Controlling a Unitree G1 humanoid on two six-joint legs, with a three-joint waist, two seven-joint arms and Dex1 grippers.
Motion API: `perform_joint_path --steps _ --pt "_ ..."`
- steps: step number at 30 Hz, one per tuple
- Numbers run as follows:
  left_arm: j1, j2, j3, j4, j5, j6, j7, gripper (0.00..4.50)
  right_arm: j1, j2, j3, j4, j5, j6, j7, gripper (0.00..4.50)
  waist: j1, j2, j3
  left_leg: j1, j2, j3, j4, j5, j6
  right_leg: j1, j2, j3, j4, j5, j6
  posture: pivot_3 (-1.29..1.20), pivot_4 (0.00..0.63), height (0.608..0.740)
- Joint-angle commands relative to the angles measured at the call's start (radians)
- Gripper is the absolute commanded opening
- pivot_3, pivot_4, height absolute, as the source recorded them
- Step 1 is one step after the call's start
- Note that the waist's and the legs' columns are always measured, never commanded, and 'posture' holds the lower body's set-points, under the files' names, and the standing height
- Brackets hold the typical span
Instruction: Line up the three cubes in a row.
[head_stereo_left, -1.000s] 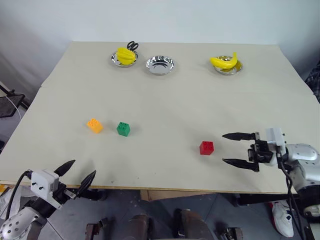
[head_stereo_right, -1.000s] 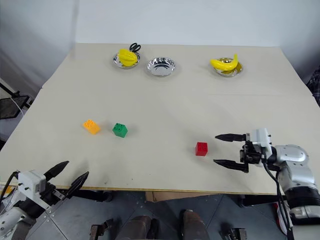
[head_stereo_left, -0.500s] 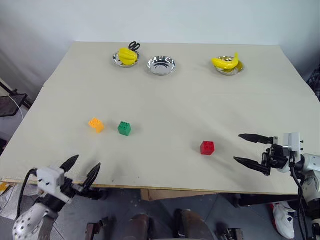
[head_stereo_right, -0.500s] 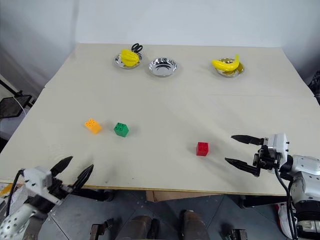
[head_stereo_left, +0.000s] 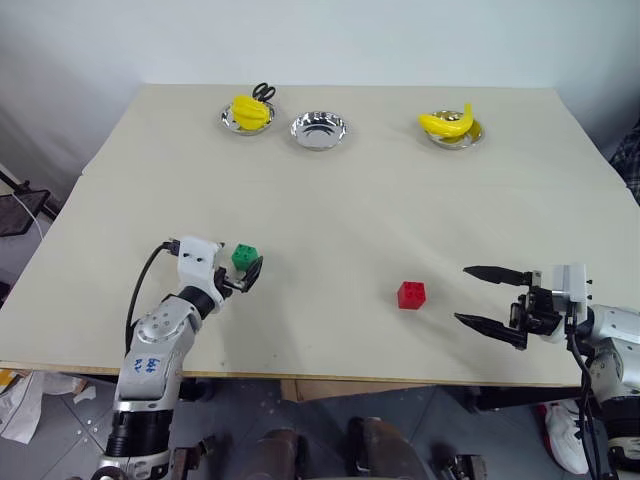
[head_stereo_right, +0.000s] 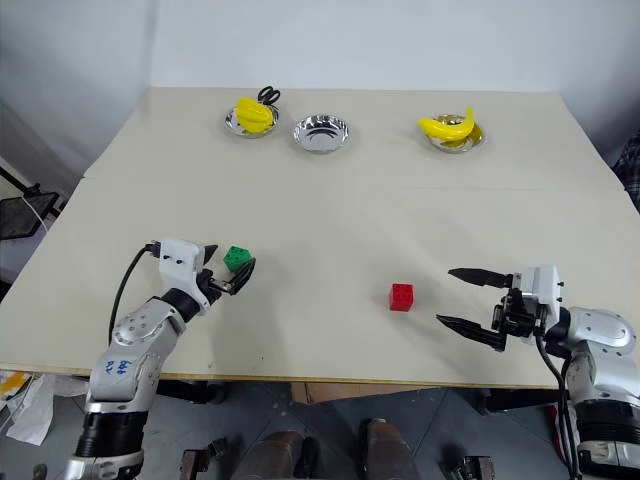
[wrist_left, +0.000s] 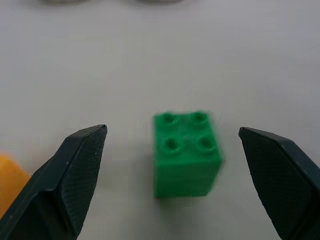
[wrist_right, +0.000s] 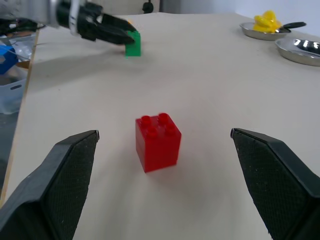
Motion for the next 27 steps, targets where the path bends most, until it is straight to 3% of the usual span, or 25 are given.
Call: perform_joint_path --steps 1,3,6,14,18,22,27 --pt "-0.034 -0.013 -0.022 0.032 0.015 -0.023 -0.005 4.50 0.021 0.011 -0.021 -0.056 0.007 0.015 -0.019 4.44 0.000 0.000 0.000 0.000 0.000 0.000 0.001 0.000 0.000 0.000 0.000 0.000 0.000 0.000 0.000 0.00 0.150 0.740" --pt "-0.037 -0.025 -0.033 0.035 0.018 -0.020 -0.003 4.50 0.029 0.013 -0.027 -0.065 0.007 0.017 -0.024 4.44 0.004 0.000 0.000 0.000 0.000 0.000 0.004 0.000 0.001 0.001 0.000 0.000 0.000 0.000 0.000 0.00 0.150 0.740" --pt "-0.036 -0.036 -0.041 0.033 0.016 -0.026 -0.015 3.91 0.040 0.015 -0.034 -0.065 0.006 0.007 -0.023 4.50 0.002 0.000 0.000 -0.001 0.000 0.000 0.006 -0.001 0.001 0.002 -0.001 0.000 0.000 0.000 0.001 0.00 0.150 0.740" --pt "-0.052 -0.032 -0.052 0.032 -0.021 -0.065 -0.111 1.49 0.100 0.024 -0.072 -0.026 0.007 -0.048 -0.003 4.50 0.001 0.000 0.000 -0.001 0.000 0.000 0.006 -0.001 0.001 0.002 0.000 0.000 0.001 0.000 0.001 0.00 0.150 0.740" --pt "-0.059 0.036 -0.111 0.054 -0.050 -0.246 -0.375 1.51 0.136 0.015 -0.113 -0.005 0.009 -0.064 -0.022 4.50 0.001 0.000 0.000 -0.001 0.000 0.000 0.006 -0.001 0.001 0.002 -0.001 0.000 0.000 0.000 0.001 0.00 0.150 0.740" --pt "-0.163 0.134 -0.213 0.137 -0.095 -0.337 -0.724 1.51 0.198 0.001 -0.174 0.000 0.010 -0.085 -0.026 4.50 0.002 0.000 0.000 0.000 0.000 0.000 0.006 -0.001 0.001 0.003 -0.001 0.000 -0.001 0.000 0.000 0.00 0.150 0.740" --pt "-0.341 0.116 -0.319 0.376 -0.006 -0.496 -0.874 1.51 0.249 0.003 -0.219 -0.033 0.016 -0.090 -0.040 4.50 -0.002 0.001 0.000 0.000 0.000 0.000 0.006 -0.001 0.002 0.004 -0.001 0.001 -0.002 0.000 0.000 0.00 0.150 0.740"
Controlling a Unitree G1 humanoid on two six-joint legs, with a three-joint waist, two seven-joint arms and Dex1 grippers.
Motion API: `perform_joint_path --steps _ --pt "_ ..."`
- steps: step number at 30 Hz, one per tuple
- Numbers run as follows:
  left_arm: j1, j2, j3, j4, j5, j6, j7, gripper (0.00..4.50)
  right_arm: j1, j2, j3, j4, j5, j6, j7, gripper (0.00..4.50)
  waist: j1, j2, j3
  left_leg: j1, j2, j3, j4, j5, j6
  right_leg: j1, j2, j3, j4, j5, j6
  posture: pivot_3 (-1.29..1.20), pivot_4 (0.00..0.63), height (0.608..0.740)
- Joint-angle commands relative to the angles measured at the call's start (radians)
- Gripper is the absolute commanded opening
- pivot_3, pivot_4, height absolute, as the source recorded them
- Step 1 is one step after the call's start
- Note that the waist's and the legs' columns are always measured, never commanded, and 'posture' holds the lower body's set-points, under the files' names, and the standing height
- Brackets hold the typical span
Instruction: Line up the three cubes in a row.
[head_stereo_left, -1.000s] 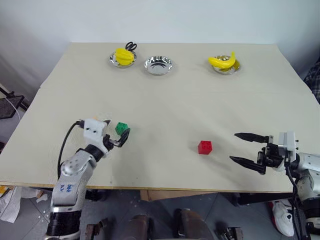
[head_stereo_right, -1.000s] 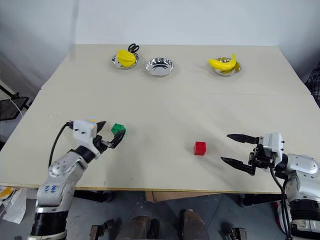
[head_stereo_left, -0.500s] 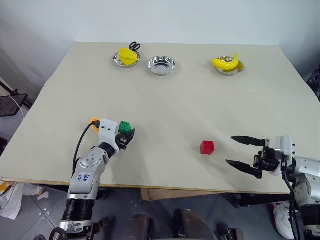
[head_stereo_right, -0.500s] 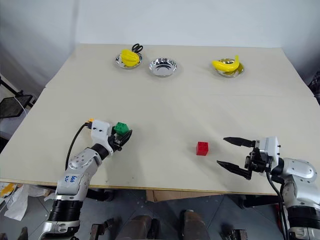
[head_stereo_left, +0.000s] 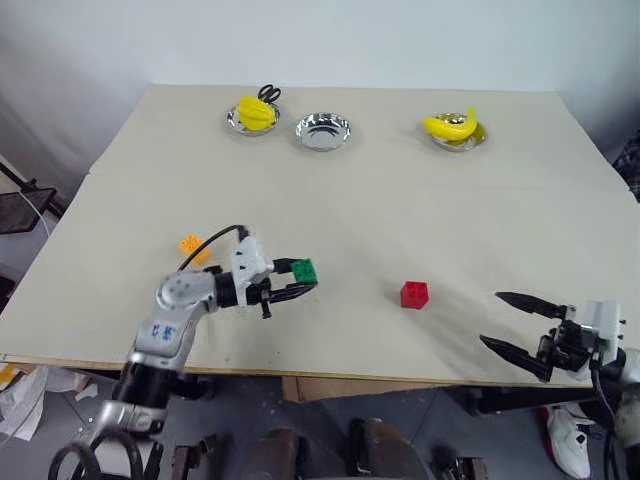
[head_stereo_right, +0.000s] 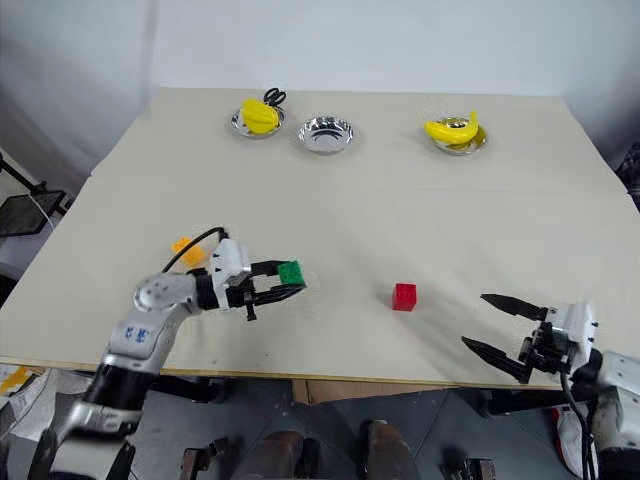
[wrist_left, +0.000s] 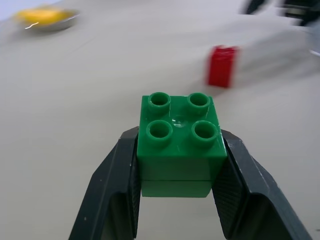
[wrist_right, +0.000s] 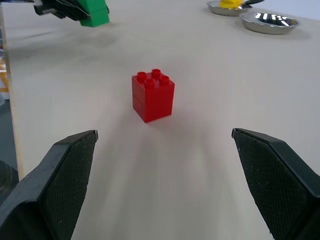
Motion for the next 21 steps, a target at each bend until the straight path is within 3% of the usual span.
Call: perform_joint_path --steps 1,10,21 --pt "-0.092 -0.044 -0.055 0.149 0.052 -0.105 -0.064 1.51 0.027 -0.018 -0.052 -0.050 0.019 -0.011 -0.015 4.50 -0.001 0.000 0.000 0.000 0.000 0.000 0.000 0.000 0.000 0.000 0.000 0.000 0.000 0.000 0.000 0.00 0.150 0.740" --pt "-0.357 -0.234 -0.103 0.669 0.131 -0.320 -0.171 1.51 0.148 -0.013 -0.107 -0.166 0.048 0.042 -0.042 4.50 0.002 -0.002 0.001 -0.001 0.000 0.000 0.000 -0.001 0.001 -0.001 0.000 0.000 0.000 0.000 0.001 0.00 0.150 0.740" --pt "-0.459 -0.312 -0.103 0.872 0.226 -0.388 -0.200 1.51 0.228 0.010 -0.122 -0.259 0.057 0.054 -0.089 4.50 0.001 -0.004 0.002 -0.002 0.000 0.000 0.000 -0.001 0.001 -0.002 0.000 0.000 0.002 0.000 0.001 0.00 0.150 0.740"
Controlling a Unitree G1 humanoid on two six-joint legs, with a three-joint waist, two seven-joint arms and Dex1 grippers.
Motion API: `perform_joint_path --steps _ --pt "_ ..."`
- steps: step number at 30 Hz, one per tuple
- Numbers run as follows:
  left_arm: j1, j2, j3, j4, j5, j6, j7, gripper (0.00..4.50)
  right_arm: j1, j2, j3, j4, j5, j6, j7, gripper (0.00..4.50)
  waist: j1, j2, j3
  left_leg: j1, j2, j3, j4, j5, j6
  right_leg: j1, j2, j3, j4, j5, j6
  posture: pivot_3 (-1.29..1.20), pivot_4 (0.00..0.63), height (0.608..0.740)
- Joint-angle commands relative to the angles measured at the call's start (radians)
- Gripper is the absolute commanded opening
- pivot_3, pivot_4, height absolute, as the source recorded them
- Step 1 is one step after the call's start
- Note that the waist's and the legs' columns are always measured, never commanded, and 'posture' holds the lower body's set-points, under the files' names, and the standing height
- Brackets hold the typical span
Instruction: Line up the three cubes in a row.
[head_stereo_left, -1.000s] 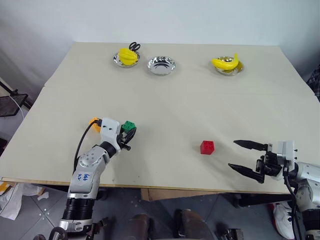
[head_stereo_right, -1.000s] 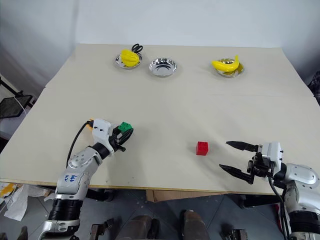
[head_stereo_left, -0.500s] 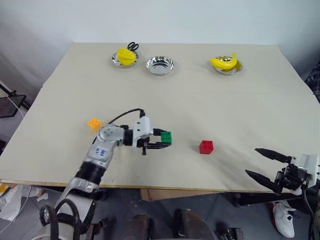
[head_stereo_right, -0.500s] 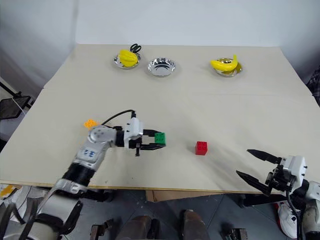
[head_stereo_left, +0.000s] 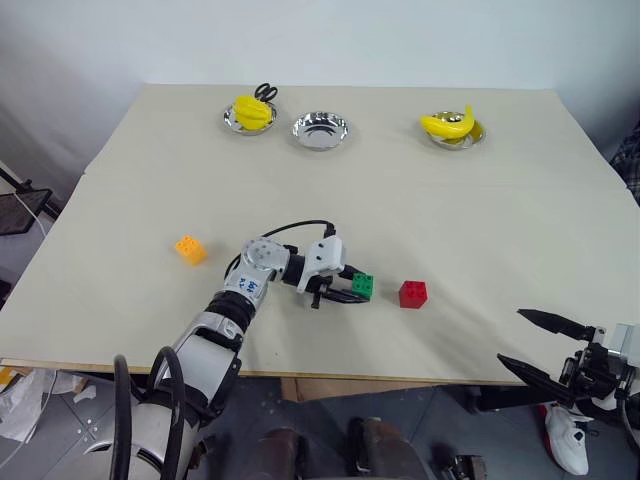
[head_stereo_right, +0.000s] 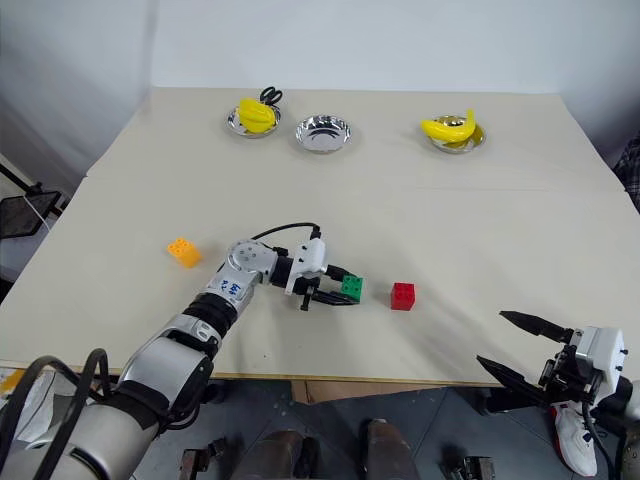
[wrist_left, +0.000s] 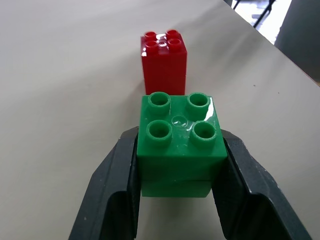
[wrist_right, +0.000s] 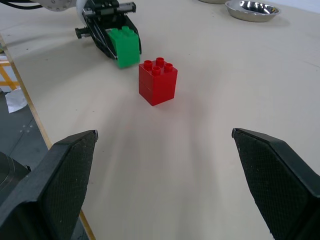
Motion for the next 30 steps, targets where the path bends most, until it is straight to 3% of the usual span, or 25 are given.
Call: perform_joint_path --steps 1,11,20,27,30 --pt "-0.019 -0.007 0.006 0.005 0.016 -0.012 -0.004 1.51 0.015 0.009 -0.034 -0.040 0.026 -0.001 -0.013 4.50 0.000 0.000 0.000 0.000 0.000 0.000 0.000 0.000 0.000 0.000 0.000 0.000 0.000 0.000 0.000 0.00 0.150 0.740" --pt "0.020 0.015 -0.002 -0.030 0.049 0.085 0.023 1.51 -0.030 0.005 -0.005 0.002 0.012 -0.010 0.001 4.50 0.000 0.000 0.000 0.001 0.000 0.000 0.001 0.000 0.000 0.001 0.000 0.000 0.001 0.000 0.000 0.00 0.150 0.740" --pt "0.060 0.029 0.021 -0.117 0.032 0.138 0.050 4.35 -0.079 0.007 0.014 0.032 -0.002 -0.011 0.015 4.50 -0.001 0.000 0.000 0.001 0.000 0.000 0.001 0.000 0.000 0.000 0.000 0.001 0.002 0.000 0.000 0.00 0.150 0.740" --pt "0.146 0.076 0.065 -0.254 -0.011 0.137 0.054 4.47 -0.110 0.010 0.039 0.048 -0.008 -0.011 0.024 4.50 -0.005 0.000 0.000 0.001 0.000 0.000 0.001 0.000 -0.001 0.000 0.000 0.001 0.003 0.000 0.000 0.00 0.150 0.740" --pt "0.254 0.129 0.147 -0.420 -0.102 0.131 0.058 4.47 -0.135 0.008 0.057 0.053 -0.010 -0.008 0.030 4.50 -0.004 0.000 0.000 0.001 0.000 0.000 0.001 0.000 -0.001 -0.001 0.000 0.001 0.003 0.000 0.000 0.00 0.150 0.740"
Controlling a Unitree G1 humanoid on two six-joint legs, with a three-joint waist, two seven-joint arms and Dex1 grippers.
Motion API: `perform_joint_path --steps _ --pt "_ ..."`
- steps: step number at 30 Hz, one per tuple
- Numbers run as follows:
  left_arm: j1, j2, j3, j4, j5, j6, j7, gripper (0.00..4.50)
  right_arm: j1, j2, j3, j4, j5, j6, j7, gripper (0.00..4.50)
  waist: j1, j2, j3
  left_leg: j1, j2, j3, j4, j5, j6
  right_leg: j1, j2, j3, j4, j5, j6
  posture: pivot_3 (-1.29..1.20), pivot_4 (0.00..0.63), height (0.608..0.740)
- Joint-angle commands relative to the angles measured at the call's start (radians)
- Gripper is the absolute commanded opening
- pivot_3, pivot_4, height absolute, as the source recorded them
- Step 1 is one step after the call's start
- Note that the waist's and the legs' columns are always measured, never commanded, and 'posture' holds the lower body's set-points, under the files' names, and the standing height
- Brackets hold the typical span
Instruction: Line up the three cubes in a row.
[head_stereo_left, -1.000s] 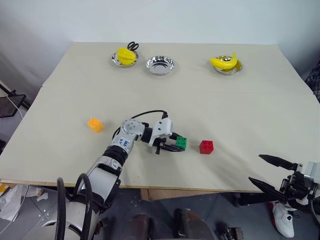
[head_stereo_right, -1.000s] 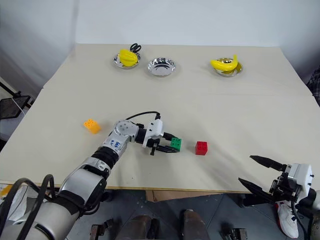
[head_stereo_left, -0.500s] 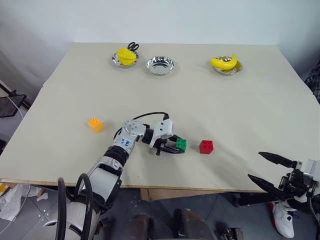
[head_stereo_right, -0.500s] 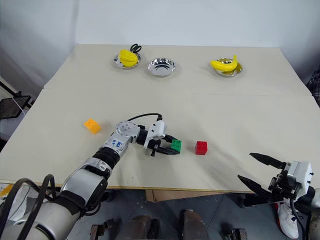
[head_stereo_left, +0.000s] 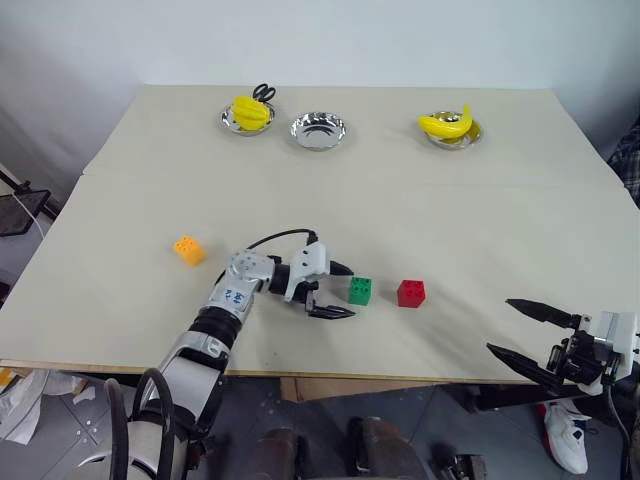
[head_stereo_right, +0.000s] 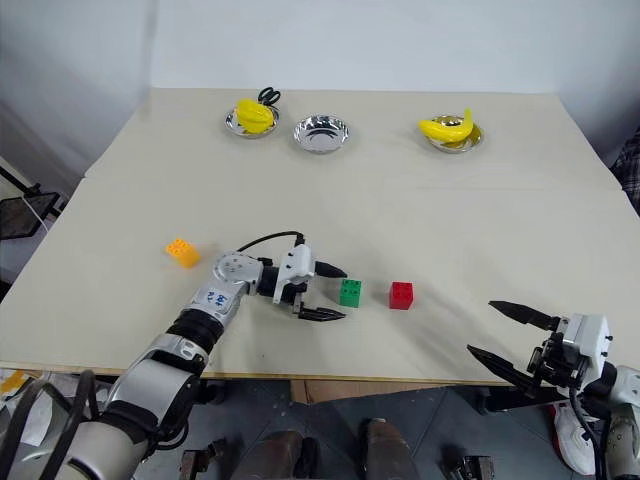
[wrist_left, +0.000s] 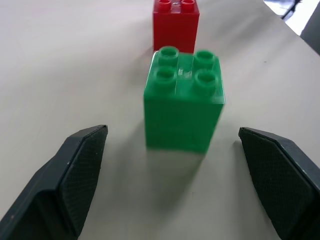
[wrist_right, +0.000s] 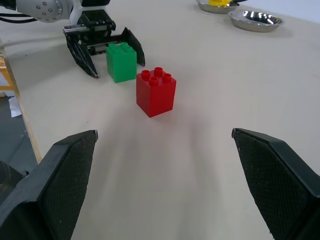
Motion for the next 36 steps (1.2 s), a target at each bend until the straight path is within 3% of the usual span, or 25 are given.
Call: perform_joint_path --steps 1,7,10,14,19,24,28,31,36 --pt "0.132 0.072 0.123 -0.224 -0.134 -0.010 0.010 4.47 -0.036 0.000 0.012 0.003 0.010 -0.001 0.016 4.50 -0.002 0.000 0.000 0.000 0.000 0.000 0.000 0.000 0.000 0.000 0.000 0.000 0.000 0.000 0.000 0.00 0.150 0.740" --pt "0.520 0.240 0.297 -0.568 -0.208 -0.005 0.107 4.47 -0.135 -0.002 0.065 0.039 0.008 0.017 0.047 4.50 -0.019 0.001 0.000 0.001 0.001 0.000 -0.001 0.000 -0.001 0.000 0.000 0.000 0.000 0.000 0.000 0.00 0.150 0.740" --pt "0.732 0.272 0.375 -0.744 -0.255 0.079 0.186 4.47 -0.193 0.002 0.100 0.057 0.012 0.048 0.062 4.50 -0.015 0.001 0.000 0.001 0.000 0.000 -0.001 -0.002 0.002 0.002 -0.001 0.000 -0.002 0.000 0.000 0.00 0.150 0.740" --pt "0.975 0.194 0.520 -0.908 -0.312 0.136 0.386 4.47 -0.284 0.021 0.151 0.090 0.009 0.069 0.085 4.50 -0.007 0.001 0.001 0.001 0.000 0.000 0.000 -0.003 0.004 0.003 -0.002 0.000 -0.006 0.000 -0.001 0.00 0.150 0.740" --pt "1.151 0.037 0.702 -0.924 -0.338 0.088 0.617 4.47 -0.367 0.054 0.193 0.133 -0.008 0.050 0.118 4.50 0.005 0.001 0.001 0.001 0.000 0.000 -0.001 -0.005 0.008 0.003 -0.001 0.000 -0.006 -0.001 -0.001 0.00 0.150 0.740" --pt "1.183 -0.028 0.761 -0.955 -0.387 0.098 0.718 4.47 -0.406 0.054 0.209 0.185 -0.019 0.045 0.149 4.50 0.008 0.000 0.001 0.000 0.000 0.000 0.000 -0.005 0.009 0.004 -0.002 0.000 -0.007 -0.001 -0.001 0.00 0.150 0.740" --pt "1.160 -0.001 0.736 -0.991 -0.390 0.146 0.743 4.47 -0.430 0.053 0.214 0.218 -0.026 0.037 0.161 4.50 0.004 0.000 0.001 0.001 0.000 0.000 -0.001 -0.005 0.009 0.004 -0.002 0.000 -0.007 -0.001 -0.001 0.00 0.150 0.740" --pt "1.095 0.077 0.716 -1.002 -0.400 0.233 0.740 4.47 -0.439 0.054 0.217 0.232 -0.029 0.030 0.164 4.50 0.004 0.000 0.001 0.001 0.000 0.000 -0.001 -0.005 0.009 0.003 -0.001 0.000 -0.006 -0.001 -0.002 0.00 0.150 0.740" --pt "0.913 0.275 0.689 -0.856 -0.421 0.403 0.665 4.47 -0.439 0.057 0.220 0.235 -0.033 0.022 0.160 4.50 0.002 0.001 0.001 0.001 0.000 0.000 -0.001 -0.003 0.004 0.003 -0.001 0.000 -0.004 -0.001 -0.002 0.00 0.150 0.740"
